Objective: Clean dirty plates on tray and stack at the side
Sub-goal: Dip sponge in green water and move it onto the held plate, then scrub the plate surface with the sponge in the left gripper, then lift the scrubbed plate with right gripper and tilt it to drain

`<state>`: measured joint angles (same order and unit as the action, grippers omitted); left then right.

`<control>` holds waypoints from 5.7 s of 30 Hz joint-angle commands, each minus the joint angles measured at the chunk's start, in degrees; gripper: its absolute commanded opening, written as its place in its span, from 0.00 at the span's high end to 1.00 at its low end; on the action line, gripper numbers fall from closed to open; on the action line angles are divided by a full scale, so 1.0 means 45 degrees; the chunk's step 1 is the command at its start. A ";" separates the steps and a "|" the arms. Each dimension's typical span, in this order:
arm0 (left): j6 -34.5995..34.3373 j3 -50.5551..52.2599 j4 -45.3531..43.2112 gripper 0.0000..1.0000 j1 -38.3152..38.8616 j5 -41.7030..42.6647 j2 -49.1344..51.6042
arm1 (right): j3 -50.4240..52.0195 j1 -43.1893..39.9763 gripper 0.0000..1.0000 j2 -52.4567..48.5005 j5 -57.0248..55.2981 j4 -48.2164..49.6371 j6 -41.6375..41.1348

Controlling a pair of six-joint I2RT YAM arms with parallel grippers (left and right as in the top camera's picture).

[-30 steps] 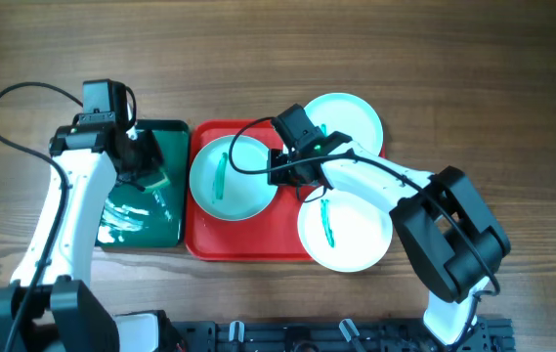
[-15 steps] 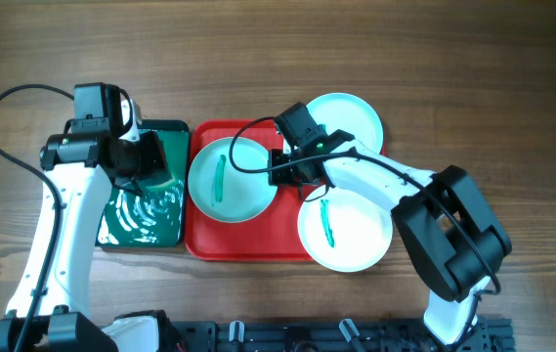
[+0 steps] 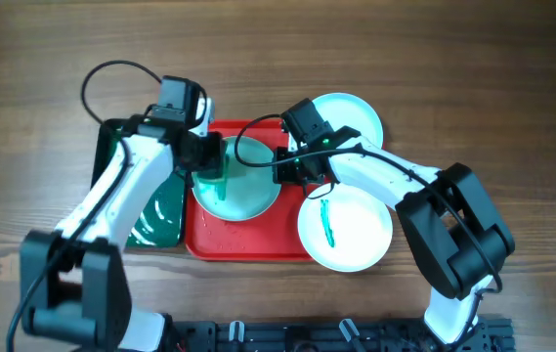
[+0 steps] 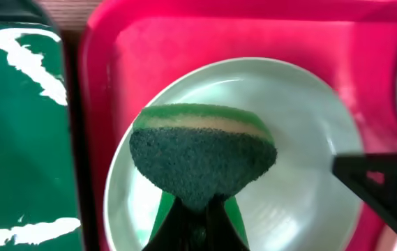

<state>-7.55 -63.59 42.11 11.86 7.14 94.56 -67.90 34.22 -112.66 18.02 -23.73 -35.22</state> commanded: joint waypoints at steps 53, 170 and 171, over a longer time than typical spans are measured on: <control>-0.3769 -0.0058 -0.0831 0.96 0.2293 -0.5459 0.2419 | 0.0092 -0.0500 0.96 -0.0204 0.0015 -0.0345 0.0311; -0.3133 -0.4274 0.3376 0.96 -0.1185 -0.0233 0.1069 | -0.0437 0.5445 0.96 0.5493 -1.9598 -0.5042 0.2511; -0.3133 -0.4274 0.3376 0.96 -0.1185 -0.0233 0.1069 | -0.0437 0.5445 0.96 0.5493 -1.9569 -0.4954 0.2497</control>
<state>-21.54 -82.04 57.17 6.87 6.66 100.60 -68.84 58.59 -89.01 -66.11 -46.78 -25.19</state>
